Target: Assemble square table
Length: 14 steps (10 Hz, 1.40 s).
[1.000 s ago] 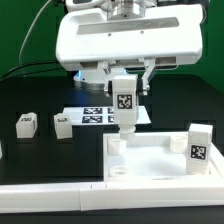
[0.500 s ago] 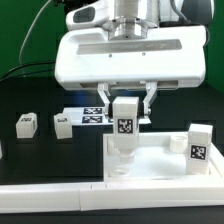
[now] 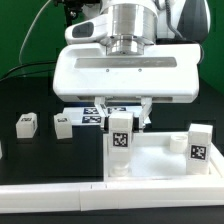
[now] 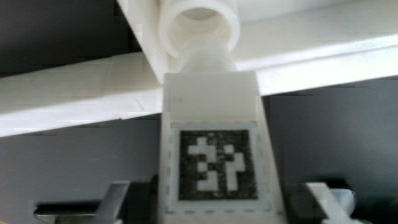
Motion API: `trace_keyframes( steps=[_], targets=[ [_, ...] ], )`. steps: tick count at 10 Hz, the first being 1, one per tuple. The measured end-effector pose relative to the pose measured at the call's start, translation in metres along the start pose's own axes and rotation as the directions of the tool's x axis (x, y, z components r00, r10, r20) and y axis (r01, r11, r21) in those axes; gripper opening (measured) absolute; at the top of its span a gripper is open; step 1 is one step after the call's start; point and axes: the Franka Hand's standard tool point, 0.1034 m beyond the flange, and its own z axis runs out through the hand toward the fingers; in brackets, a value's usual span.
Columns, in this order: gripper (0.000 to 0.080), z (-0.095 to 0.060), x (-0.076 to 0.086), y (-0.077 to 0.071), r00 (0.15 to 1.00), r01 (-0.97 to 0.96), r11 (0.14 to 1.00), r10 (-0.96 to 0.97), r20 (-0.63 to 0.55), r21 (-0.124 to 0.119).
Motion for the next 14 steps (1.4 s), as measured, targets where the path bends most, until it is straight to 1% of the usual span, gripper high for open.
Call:
trace_keyframes(
  steps=[4,6,7,10,14],
  targets=[
    [0.0284,-0.001,0.0,0.0,1.0,-0.001,1.0,0.001,0.008,0.001],
    [0.0284,-0.009,-0.002,0.001,1.0,-0.006,1.0,0.006,0.027,0.005],
    [0.0284,-0.011,-0.005,0.003,0.999,-0.007,1.0,0.007,0.032,0.004],
    [0.0284,-0.008,-0.009,0.002,0.999,-0.003,1.0,0.003,0.04,0.002],
    [0.0284,-0.003,-0.006,0.001,0.999,-0.002,1.0,0.002,0.036,0.002]
  ],
)
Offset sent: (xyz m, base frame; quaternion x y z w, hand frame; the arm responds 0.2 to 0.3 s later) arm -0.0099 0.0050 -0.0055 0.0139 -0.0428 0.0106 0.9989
